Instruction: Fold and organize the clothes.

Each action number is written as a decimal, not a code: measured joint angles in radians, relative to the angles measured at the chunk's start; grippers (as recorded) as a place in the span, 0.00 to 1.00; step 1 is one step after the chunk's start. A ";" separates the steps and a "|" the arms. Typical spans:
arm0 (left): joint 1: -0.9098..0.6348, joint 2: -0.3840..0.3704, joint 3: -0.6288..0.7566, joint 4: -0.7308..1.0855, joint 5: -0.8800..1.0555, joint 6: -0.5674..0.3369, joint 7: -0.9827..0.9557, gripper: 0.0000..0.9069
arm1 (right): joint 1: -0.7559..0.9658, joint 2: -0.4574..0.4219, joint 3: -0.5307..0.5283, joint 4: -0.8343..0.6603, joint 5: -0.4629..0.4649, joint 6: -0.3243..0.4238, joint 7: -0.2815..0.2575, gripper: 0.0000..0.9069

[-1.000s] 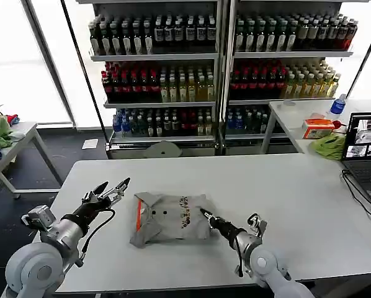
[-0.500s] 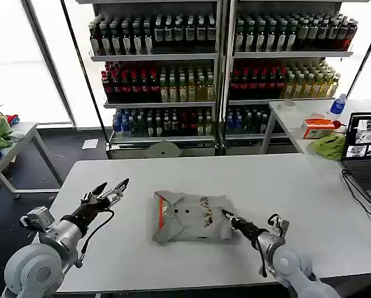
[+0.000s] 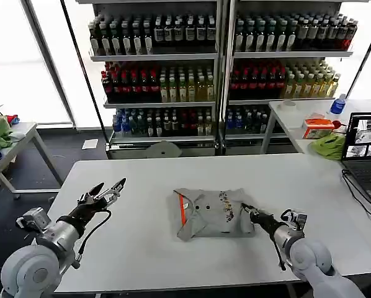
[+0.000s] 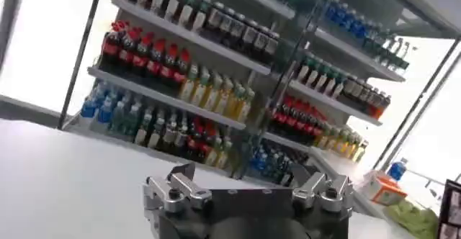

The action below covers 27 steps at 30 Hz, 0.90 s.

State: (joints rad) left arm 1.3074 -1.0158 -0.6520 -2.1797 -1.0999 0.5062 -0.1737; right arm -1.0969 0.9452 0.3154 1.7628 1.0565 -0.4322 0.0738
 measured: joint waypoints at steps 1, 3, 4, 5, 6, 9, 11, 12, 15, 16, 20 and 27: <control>0.003 0.002 -0.003 0.000 -0.001 0.000 0.001 1.00 | 0.001 -0.001 0.006 0.000 -0.005 -0.003 0.003 1.00; 0.008 0.005 -0.009 -0.002 -0.005 -0.001 0.004 1.00 | 0.007 -0.005 0.018 0.003 -0.015 -0.011 0.009 1.00; 0.011 0.006 -0.011 -0.005 -0.006 -0.001 0.006 1.00 | 0.007 -0.010 0.023 0.006 -0.021 -0.015 0.011 1.00; 0.013 0.006 -0.013 -0.007 -0.006 -0.001 0.008 1.00 | 0.007 -0.014 0.025 0.010 -0.029 -0.017 0.014 1.00; 0.015 0.005 -0.014 -0.009 -0.006 -0.001 0.008 1.00 | 0.007 -0.016 0.027 0.013 -0.038 -0.018 0.017 1.00; 0.016 -0.001 -0.021 -0.016 -0.007 -0.001 0.006 1.00 | 0.008 -0.016 0.030 0.031 -0.081 -0.009 0.021 1.00; 0.020 -0.007 -0.026 -0.020 -0.006 -0.002 0.006 1.00 | 0.015 -0.009 0.027 0.047 -0.123 0.007 0.020 1.00; 0.023 -0.009 -0.030 -0.022 -0.005 -0.002 0.006 1.00 | 0.019 -0.005 0.022 0.056 -0.145 0.014 0.018 1.00; 0.036 -0.021 -0.042 -0.033 0.005 -0.004 0.012 1.00 | 0.038 0.015 -0.008 0.076 -0.227 0.023 0.017 1.00; 0.042 -0.026 -0.047 -0.038 0.008 -0.004 0.014 1.00 | 0.049 0.023 -0.023 0.080 -0.259 0.020 0.019 1.00; 0.067 -0.046 -0.065 -0.052 0.020 -0.004 0.019 1.00 | 0.101 0.058 -0.104 0.082 -0.396 -0.002 0.031 1.00; 0.100 -0.083 -0.088 -0.070 0.038 -0.003 0.020 1.00 | 0.161 0.144 -0.236 0.062 -0.491 -0.045 0.099 1.00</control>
State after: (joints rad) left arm 1.4074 -1.0989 -0.7401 -2.2492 -1.0617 0.5032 -0.1540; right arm -0.9364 1.0891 0.0791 1.8244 0.5652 -0.4772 0.1730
